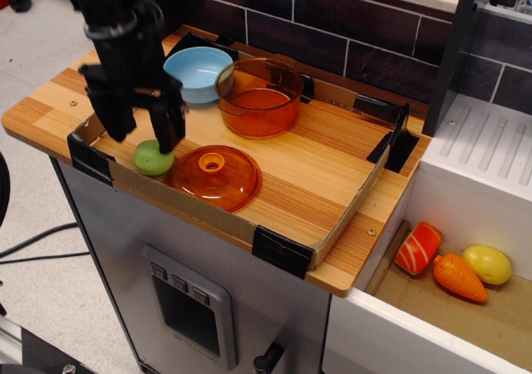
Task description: Put pear in bowl
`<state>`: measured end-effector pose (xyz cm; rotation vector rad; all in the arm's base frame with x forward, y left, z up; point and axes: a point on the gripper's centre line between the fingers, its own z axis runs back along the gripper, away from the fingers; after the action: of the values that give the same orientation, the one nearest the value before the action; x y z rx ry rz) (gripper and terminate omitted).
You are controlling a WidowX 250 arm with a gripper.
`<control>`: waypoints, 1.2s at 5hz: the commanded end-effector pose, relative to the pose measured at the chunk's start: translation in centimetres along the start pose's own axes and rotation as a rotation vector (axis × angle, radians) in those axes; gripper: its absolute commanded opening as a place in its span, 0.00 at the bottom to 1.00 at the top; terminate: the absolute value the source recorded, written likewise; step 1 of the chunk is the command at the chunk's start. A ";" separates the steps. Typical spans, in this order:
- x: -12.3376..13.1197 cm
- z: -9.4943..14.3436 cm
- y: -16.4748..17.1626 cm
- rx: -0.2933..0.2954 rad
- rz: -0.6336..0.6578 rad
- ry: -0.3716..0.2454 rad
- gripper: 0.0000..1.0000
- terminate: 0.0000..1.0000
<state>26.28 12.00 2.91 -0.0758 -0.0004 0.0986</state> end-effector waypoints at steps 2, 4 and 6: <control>1.0 -0.4 1.3 0.028 0.034 -0.022 0.00 0.00; 2.4 3.3 2.0 -0.043 0.079 -0.035 0.00 0.00; 6.9 6.8 1.8 -0.005 0.288 -0.104 0.00 0.00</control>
<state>32.61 14.33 7.98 -0.0851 -0.0480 0.4027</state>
